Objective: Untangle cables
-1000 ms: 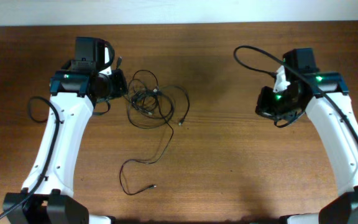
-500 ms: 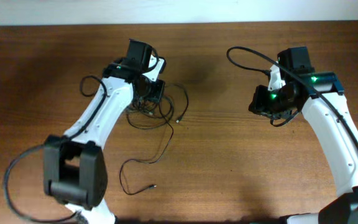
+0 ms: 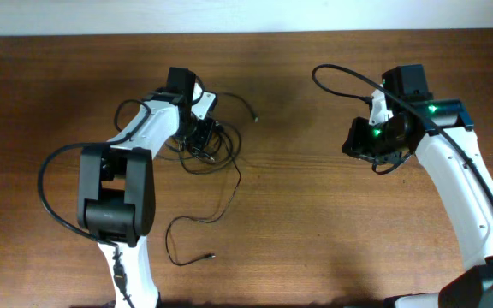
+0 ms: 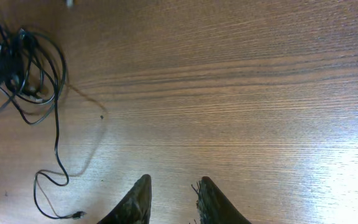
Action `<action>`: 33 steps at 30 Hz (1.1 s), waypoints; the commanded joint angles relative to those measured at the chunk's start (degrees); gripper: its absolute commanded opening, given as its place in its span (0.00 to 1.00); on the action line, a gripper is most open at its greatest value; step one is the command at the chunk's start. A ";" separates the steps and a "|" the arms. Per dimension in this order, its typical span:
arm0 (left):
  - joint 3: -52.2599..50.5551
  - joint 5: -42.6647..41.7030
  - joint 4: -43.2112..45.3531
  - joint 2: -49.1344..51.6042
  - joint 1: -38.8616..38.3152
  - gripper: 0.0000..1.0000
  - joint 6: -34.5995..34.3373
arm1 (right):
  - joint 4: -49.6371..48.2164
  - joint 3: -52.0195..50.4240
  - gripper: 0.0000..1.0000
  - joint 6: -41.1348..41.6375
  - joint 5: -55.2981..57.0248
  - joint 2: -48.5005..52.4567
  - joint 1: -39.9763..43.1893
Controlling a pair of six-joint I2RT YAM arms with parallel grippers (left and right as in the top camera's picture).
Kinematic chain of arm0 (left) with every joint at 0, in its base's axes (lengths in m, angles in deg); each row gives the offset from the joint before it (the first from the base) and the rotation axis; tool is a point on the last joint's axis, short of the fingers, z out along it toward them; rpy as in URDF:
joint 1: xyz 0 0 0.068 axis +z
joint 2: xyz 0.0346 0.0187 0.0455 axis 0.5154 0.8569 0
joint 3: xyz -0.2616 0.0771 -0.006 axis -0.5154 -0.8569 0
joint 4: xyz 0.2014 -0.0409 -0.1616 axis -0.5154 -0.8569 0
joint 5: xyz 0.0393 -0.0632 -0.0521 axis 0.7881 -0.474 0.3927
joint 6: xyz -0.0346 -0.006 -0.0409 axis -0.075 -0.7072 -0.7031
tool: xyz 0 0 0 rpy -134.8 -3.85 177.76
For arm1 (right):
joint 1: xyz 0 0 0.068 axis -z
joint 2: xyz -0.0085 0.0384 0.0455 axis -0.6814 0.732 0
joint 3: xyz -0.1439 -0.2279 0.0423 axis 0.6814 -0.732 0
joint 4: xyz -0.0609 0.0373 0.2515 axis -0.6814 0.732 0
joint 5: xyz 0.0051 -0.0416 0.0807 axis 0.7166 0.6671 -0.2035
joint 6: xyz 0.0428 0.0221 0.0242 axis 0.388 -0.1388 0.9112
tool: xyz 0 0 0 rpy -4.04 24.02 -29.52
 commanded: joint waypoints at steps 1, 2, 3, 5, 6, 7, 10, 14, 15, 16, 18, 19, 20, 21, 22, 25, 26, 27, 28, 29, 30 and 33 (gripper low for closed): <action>11.58 -2.56 -11.63 -0.44 -0.02 0.00 -1.70 | 0.02 0.17 0.26 -0.44 0.04 -0.63 -0.31; 15.82 -2.86 -15.85 -1.01 -0.28 0.00 -1.70 | 0.04 0.17 0.26 -0.44 0.04 -0.63 -0.31; 22.38 -5.11 -22.32 -1.86 -0.79 0.00 -1.68 | 0.02 0.17 0.26 -0.44 0.00 -0.63 -0.31; 29.81 -10.47 -30.16 -3.19 -1.60 0.00 -1.68 | -0.26 0.17 0.26 -0.46 -1.90 -0.63 -0.31; 31.65 -13.62 -32.89 -3.82 -1.66 0.00 -1.68 | -1.20 0.17 0.25 -0.55 -4.50 -0.63 -0.31; 32.83 -17.94 -35.78 -4.42 -1.66 0.00 -1.68 | -3.15 0.17 0.25 -2.56 -9.40 -0.63 -0.31; 33.09 -31.32 -42.10 -4.90 -1.66 0.00 -1.66 | -8.37 0.17 0.25 -3.43 -20.39 -0.63 -0.35; 33.09 -45.03 -43.80 -4.90 -1.66 0.00 -1.66 | -13.46 0.17 0.26 -2.91 -24.17 -0.63 -4.35; 33.09 -49.27 -43.89 -4.90 -1.66 0.00 -1.66 | -15.52 0.17 0.26 -0.31 -24.15 -0.63 -6.16; 33.09 -50.99 -43.91 -4.90 -1.68 0.00 -1.66 | -18.05 0.17 0.26 1.73 -24.15 -0.63 -7.65; 33.09 -50.97 -44.26 -4.90 -2.97 0.00 -1.66 | -23.10 0.17 0.27 6.19 -24.15 -0.63 -10.36; 33.09 -50.97 -44.35 -4.90 -4.00 0.00 -1.66 | -25.22 0.17 0.39 7.43 -23.93 -0.63 -11.37; 33.09 -50.97 -44.35 -4.90 -4.70 0.00 -1.64 | -26.60 0.17 0.41 7.76 -23.91 -0.63 -12.02; 33.09 -51.19 -44.37 -4.90 -5.29 0.00 -1.66 | -28.24 0.17 0.43 7.80 -22.27 -0.63 -12.76; 33.09 -52.78 -44.61 -4.90 -5.42 0.00 -1.64 | -28.26 0.17 0.44 7.80 -19.50 -0.63 -13.09; 33.09 -56.41 -44.98 -4.90 -5.42 0.00 -1.64 | -28.28 0.17 0.44 7.80 -16.74 -0.02 -13.11; 33.09 -57.92 -45.05 -4.90 -5.40 0.00 -1.64 | -28.30 0.17 0.44 7.78 -16.11 0.07 -13.09; 33.09 -58.03 -45.33 -4.90 -5.40 0.00 -1.64 | -28.30 0.17 0.44 7.80 -15.13 0.07 -13.05; 33.09 -58.03 -45.66 -4.90 -5.40 0.00 -1.64 | -28.35 0.17 0.44 7.80 -14.45 0.07 -13.05; 33.09 -58.45 -45.86 -4.90 -5.42 0.00 -1.64 | -28.35 0.17 0.44 7.85 -13.49 0.07 -13.05; 33.09 -59.43 -46.16 -4.90 -5.64 0.00 -1.64 | -28.35 0.17 0.44 8.52 -12.50 0.07 -13.05; 33.09 -59.54 -46.71 -4.90 -6.16 0.00 -1.64 | -30.12 0.17 0.44 12.37 -10.14 0.07 -13.05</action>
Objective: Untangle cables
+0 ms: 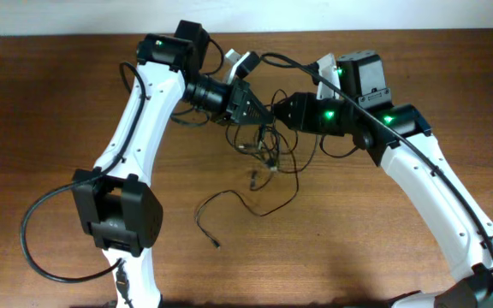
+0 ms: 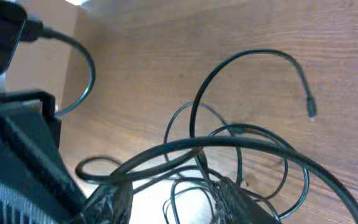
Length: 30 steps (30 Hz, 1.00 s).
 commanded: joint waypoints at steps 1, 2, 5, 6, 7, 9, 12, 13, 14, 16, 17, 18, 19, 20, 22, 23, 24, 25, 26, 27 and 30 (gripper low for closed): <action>0.94 -3.54 -0.72 -1.95 -0.57 0.00 -0.24 | -2.62 0.24 0.44 3.76 2.40 0.04 -0.26; 0.94 -3.56 -0.85 -1.95 -0.55 0.00 -0.24 | -3.85 0.24 0.44 5.05 2.64 0.07 -0.26; 0.94 -3.28 -0.76 -1.95 -0.55 0.00 0.28 | -4.81 0.24 0.45 10.03 8.92 0.09 -0.15; 0.94 -2.82 -0.61 -1.95 -0.55 0.02 0.44 | -4.59 0.24 0.45 10.93 10.56 0.11 -0.15; 0.94 -1.92 -0.63 -1.95 -0.55 0.06 0.42 | -3.69 0.24 0.48 11.50 12.74 0.11 0.57; 0.94 6.54 -0.04 -1.95 -0.94 0.18 0.39 | -1.31 0.24 0.48 11.41 12.61 0.11 1.70; 0.94 14.36 1.09 -1.95 -2.25 0.34 0.39 | 3.69 0.24 0.48 10.23 12.57 0.11 1.66; 0.94 16.76 1.07 -1.95 -2.43 0.35 0.39 | 4.83 0.24 0.47 9.29 12.35 0.11 1.66; 0.94 18.82 1.07 -1.95 -2.43 0.36 0.37 | 6.01 0.24 0.47 9.25 12.41 0.11 1.66; 0.94 23.04 1.49 -1.92 -2.43 0.40 0.37 | 7.93 0.24 0.48 7.28 12.44 0.11 1.66; 0.92 27.45 2.49 -1.92 -2.54 0.42 0.35 | 9.49 0.24 0.48 6.01 12.90 0.11 1.77; 0.87 32.17 4.31 -1.92 -2.54 0.44 0.31 | 12.22 0.24 0.48 5.18 14.71 0.11 2.40; 0.87 37.35 6.43 -1.62 -2.56 0.48 -0.48 | 13.46 0.24 0.48 4.74 15.67 0.11 2.84; 0.87 39.41 6.97 -1.38 -2.54 0.50 -0.48 | 14.58 0.24 0.48 4.46 16.13 0.11 3.39; 0.87 46.56 7.06 -0.24 -2.54 0.56 -2.40 | 16.96 0.24 0.49 3.08 16.72 0.11 4.33; 0.87 50.64 7.10 1.36 -2.54 0.58 -5.05 | 17.51 0.24 0.49 2.80 16.94 0.11 4.31; 0.87 50.75 6.95 4.04 -2.54 0.60 -5.27 | 17.55 0.24 0.49 2.80 16.94 0.17 4.31; 0.87 50.73 6.80 5.81 -2.54 0.61 -5.29 | 17.55 0.24 0.49 2.80 16.94 0.26 4.31; 0.87 50.73 6.23 7.80 -2.54 0.62 -5.31 | 17.57 0.24 0.49 2.80 16.94 0.26 4.31; 0.87 50.73 5.66 9.86 -2.54 0.63 -5.29 | 17.55 0.24 0.49 2.80 16.94 0.26 4.31; 0.87 50.73 5.62 14.38 -2.69 0.63 -5.29 | 17.57 0.24 0.49 2.75 16.94 0.26 4.31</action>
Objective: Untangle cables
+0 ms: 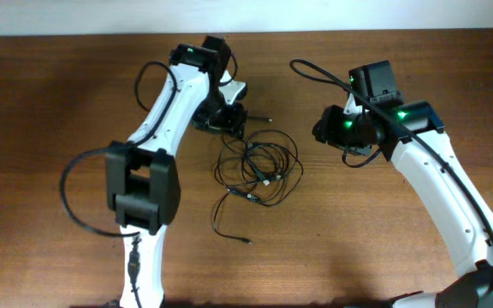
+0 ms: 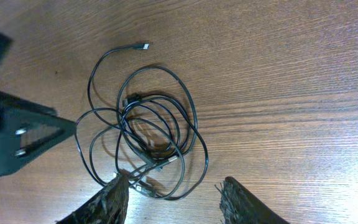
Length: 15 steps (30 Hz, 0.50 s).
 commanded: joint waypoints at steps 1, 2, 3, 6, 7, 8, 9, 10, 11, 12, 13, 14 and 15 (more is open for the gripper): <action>0.42 0.46 -0.07 3.65 -0.17 0.64 -0.79 | -0.02 0.17 0.49 -1.33 0.96 0.15 0.20; 0.42 0.46 -0.13 4.35 -0.17 0.64 -0.79 | 0.04 0.17 0.50 -1.46 0.96 0.15 0.20; 0.42 0.42 -0.22 4.61 -0.24 0.61 -0.81 | 0.02 0.17 0.50 -1.46 0.96 0.15 0.20; 0.42 0.46 -0.48 4.66 -1.68 0.53 -0.79 | 0.02 0.17 0.50 -1.46 0.96 0.15 0.20; 0.42 0.48 -0.31 4.66 -2.16 0.50 -0.79 | 0.00 0.17 0.50 -1.46 0.96 0.15 0.20; 0.42 0.46 -0.07 4.66 -2.16 0.45 -0.79 | 0.02 0.17 0.50 -1.46 0.96 0.15 0.20; 0.42 0.46 0.09 4.66 -2.16 0.40 -0.81 | 0.02 0.17 0.50 -1.46 0.96 0.15 0.20; 0.42 0.46 0.09 4.66 -2.16 0.39 -0.81 | 0.02 0.17 0.50 -1.46 0.94 0.15 0.20; 0.42 0.46 0.11 4.66 -2.16 0.37 -0.81 | 0.00 0.17 0.50 -1.46 0.96 0.15 0.20; 0.42 0.46 0.11 4.66 -2.16 0.31 -0.79 | 0.02 0.17 0.50 -1.46 0.94 0.15 0.20; 0.44 0.37 0.33 4.66 -2.14 0.00 -0.98 | -0.02 0.17 0.50 -1.46 0.90 0.15 0.20; 1.11 -0.22 -0.20 4.59 -2.14 0.00 -0.96 | -0.09 0.17 0.49 -1.46 0.63 0.15 0.20; 3.54 -1.88 -2.05 4.48 -2.10 0.00 -0.96 | -0.24 0.17 0.49 -1.62 -0.35 0.15 0.13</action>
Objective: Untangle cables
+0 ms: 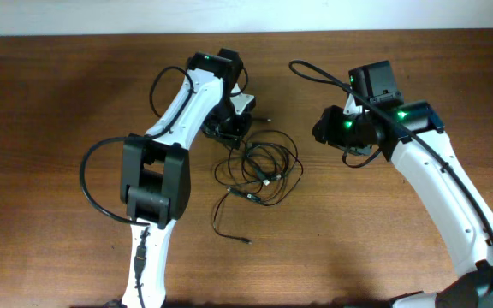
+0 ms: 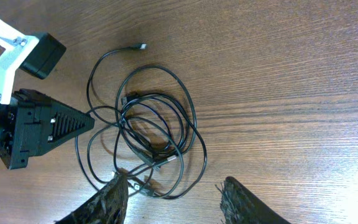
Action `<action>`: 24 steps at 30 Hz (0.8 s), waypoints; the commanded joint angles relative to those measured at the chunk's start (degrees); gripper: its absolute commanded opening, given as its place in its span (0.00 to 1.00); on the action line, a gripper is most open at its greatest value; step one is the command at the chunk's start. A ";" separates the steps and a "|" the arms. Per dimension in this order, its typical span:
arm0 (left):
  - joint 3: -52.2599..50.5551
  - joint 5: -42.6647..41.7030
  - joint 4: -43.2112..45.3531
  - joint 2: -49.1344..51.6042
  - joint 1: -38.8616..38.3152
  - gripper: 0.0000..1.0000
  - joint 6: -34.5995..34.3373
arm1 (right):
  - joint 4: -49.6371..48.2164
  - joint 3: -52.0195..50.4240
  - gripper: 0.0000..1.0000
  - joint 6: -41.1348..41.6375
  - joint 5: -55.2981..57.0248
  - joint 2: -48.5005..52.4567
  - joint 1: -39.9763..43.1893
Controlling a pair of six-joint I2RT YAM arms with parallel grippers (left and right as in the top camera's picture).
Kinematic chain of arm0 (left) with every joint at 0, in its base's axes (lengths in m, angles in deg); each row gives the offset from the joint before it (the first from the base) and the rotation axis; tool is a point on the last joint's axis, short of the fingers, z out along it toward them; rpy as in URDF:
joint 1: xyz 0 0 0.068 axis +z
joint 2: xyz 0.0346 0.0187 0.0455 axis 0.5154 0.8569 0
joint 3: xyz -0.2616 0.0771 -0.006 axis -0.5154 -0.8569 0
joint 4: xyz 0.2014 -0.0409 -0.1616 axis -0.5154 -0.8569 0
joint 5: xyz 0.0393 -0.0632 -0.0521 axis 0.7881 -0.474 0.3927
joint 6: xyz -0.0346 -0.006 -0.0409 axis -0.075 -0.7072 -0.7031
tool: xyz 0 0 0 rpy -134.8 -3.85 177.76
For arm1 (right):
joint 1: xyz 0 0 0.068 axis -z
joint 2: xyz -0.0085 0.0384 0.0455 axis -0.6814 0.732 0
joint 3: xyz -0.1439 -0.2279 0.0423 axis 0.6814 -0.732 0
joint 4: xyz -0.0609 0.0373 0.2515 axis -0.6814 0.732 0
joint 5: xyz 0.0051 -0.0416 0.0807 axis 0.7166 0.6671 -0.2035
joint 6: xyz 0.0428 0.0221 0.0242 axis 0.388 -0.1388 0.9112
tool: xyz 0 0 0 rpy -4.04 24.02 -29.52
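A tangle of thin black cables (image 1: 259, 169) lies in loose loops at the middle of the table, and one tail runs down to a plug (image 1: 246, 242). My left gripper (image 1: 230, 128) is low at the tangle's upper left edge. In the right wrist view it is a dark wedge (image 2: 55, 127) whose tip touches an outer loop of the cables (image 2: 154, 137), and its jaw gap is hidden. My right gripper (image 2: 174, 200) hangs open to the right of the tangle, above its lower edge, holding nothing. In the overhead view the right gripper (image 1: 322, 130) stands apart from the cables.
The brown wooden table (image 1: 50, 128) extends on all sides of the tangle. A loose plug end (image 2: 140, 46) points away at the tangle's top. The left arm's own grey supply cable (image 1: 97, 184) loops out beside its base.
My left gripper has moved a little closer to the tangle, and its tip now reaches an outer loop. The right gripper and the cables have stayed where they were.
The tangle first lay at the left under my left gripper, with my right gripper far off to the right. Then both grippers met above the middle with the cables hanging between them. After that the cables lay in loops at mid-table, with both grippers apart from them.
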 commanded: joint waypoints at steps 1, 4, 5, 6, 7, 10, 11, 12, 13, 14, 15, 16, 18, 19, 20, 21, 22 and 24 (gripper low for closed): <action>10.43 -5.09 -6.23 -0.13 0.33 0.00 0.11 | -0.57 0.17 0.49 -2.21 -1.95 0.15 0.15; 34.93 -14.16 -16.96 -1.22 -0.02 0.00 2.67 | -1.64 0.17 0.49 -6.86 -7.80 0.15 0.15; 40.57 -15.15 -18.29 -1.29 -0.50 0.00 2.56 | -1.86 0.17 0.49 -6.86 -9.05 0.15 0.15; 44.00 -18.18 -18.27 -2.73 -0.83 0.00 2.38 | -2.34 0.17 0.49 -6.86 -10.67 0.15 0.15; 45.99 -20.92 -18.27 -5.18 -0.83 0.00 2.16 | -3.37 0.17 0.49 -6.86 -12.33 0.13 0.15; 46.21 -20.90 -18.23 -9.14 -0.81 0.00 -0.26 | -7.87 0.17 0.49 -6.69 -18.56 0.13 0.15; 46.23 -20.94 -17.75 -10.93 -0.44 0.00 -1.60 | -9.53 0.17 0.49 -3.82 -19.02 0.13 0.11; 46.23 -20.94 -17.22 -11.72 -0.44 0.00 -2.93 | -10.58 0.17 0.49 -2.95 -19.02 0.13 -0.15; 46.23 -21.14 -16.65 -12.24 -0.44 0.00 -4.33 | -11.52 0.17 0.49 -2.91 -18.99 0.15 -0.61; 46.23 -23.80 -15.41 -12.59 -0.44 0.00 -4.35 | -13.46 0.17 0.49 -2.91 -18.99 0.15 -2.27; 46.23 -24.98 -14.84 -12.59 -0.44 0.00 -5.07 | -14.71 0.17 0.49 -2.91 -18.75 0.17 -3.67; 46.23 -24.98 -14.38 -12.59 -0.44 0.00 -6.51 | -16.39 0.17 0.49 -2.91 -18.36 0.22 -5.29; 46.23 -24.96 -14.19 -12.59 -0.44 0.00 -6.51 | -17.75 0.17 0.49 -1.36 -18.38 0.24 -5.73; 46.23 -24.98 -14.03 -12.59 -0.44 0.00 -6.82 | -18.05 0.17 0.49 -1.36 -18.38 0.26 -5.79; 46.23 -25.24 -13.77 -12.59 -0.44 0.00 -7.13 | -18.71 0.17 0.49 -1.07 -18.38 0.39 -5.88; 46.23 -26.38 -13.27 -12.59 -0.44 0.00 -7.34 | -19.50 0.17 0.49 -0.31 -18.38 0.90 -5.88; 46.23 -27.63 -12.66 -12.59 -0.44 0.00 -8.00 | -20.37 0.17 0.49 0.20 -18.38 1.73 -5.88; 46.23 -28.15 -11.13 -12.59 -0.44 0.00 -9.92 | -21.68 0.17 0.48 1.66 -18.40 3.56 -5.88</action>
